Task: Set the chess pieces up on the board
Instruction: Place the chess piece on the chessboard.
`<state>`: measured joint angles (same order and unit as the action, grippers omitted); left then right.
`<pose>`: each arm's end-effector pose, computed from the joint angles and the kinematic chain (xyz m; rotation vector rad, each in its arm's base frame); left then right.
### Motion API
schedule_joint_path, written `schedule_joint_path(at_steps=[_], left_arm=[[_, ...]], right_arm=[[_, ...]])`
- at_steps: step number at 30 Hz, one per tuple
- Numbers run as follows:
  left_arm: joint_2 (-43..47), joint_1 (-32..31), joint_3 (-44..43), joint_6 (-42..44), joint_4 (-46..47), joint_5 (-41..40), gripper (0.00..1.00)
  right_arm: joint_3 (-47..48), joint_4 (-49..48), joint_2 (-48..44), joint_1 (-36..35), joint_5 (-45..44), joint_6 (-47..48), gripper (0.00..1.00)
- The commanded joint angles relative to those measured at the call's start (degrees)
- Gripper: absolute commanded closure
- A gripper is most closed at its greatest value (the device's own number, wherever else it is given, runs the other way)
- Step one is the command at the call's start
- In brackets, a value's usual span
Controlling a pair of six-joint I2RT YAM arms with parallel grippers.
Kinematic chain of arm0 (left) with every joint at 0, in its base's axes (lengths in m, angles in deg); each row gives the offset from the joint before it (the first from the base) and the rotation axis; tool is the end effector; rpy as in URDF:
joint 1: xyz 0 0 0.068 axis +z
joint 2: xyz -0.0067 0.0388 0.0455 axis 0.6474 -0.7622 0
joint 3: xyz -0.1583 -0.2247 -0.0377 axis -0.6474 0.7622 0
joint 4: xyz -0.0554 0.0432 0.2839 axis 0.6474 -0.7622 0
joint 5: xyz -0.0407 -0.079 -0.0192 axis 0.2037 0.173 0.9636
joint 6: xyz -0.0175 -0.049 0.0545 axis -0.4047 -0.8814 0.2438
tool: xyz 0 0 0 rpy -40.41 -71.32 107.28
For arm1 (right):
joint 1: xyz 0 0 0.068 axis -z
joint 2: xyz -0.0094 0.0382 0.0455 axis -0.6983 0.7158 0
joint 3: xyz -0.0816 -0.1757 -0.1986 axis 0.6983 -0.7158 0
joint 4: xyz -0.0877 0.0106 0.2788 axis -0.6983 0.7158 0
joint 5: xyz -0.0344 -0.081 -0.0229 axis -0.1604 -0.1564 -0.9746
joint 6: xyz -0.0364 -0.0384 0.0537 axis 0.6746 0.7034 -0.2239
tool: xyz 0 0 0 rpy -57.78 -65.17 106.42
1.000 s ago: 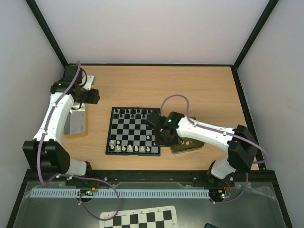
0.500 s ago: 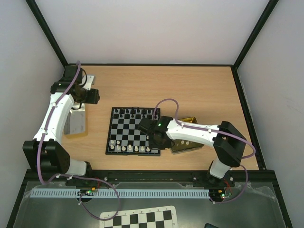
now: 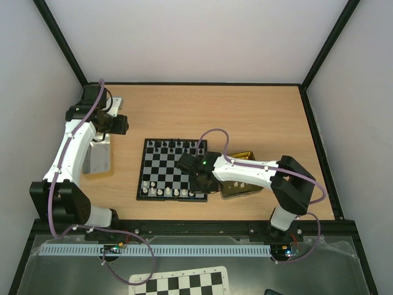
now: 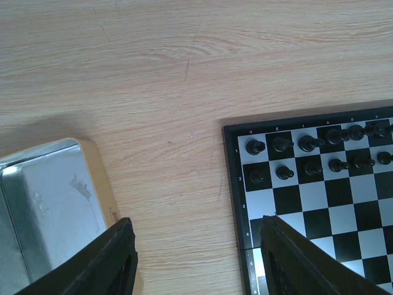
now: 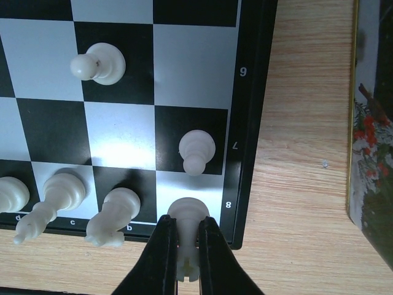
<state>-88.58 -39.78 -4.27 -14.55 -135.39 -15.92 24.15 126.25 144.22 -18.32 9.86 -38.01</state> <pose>0.3350 -0.0058 0.3085 0.1394 2.5222 -0.1488 0.1510 0.3107 0.1542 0.0957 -3.0874 -0.3586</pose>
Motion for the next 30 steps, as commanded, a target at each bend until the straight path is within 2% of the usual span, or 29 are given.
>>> schedule_joint_path(at_steps=[1, 30], left_arm=[[-0.7, -0.3, -1.0, -0.2, -0.4, -0.3, 0.44], [-1.3, -0.2, -1.4, -0.1, -0.5, -0.1, 0.44]], right_arm=[[-1.1, -0.4, 1.1, -0.3, -0.6, -1.2, 0.98], [-0.4, -0.1, 3.1, -0.3, 0.9, -0.1, 0.98]])
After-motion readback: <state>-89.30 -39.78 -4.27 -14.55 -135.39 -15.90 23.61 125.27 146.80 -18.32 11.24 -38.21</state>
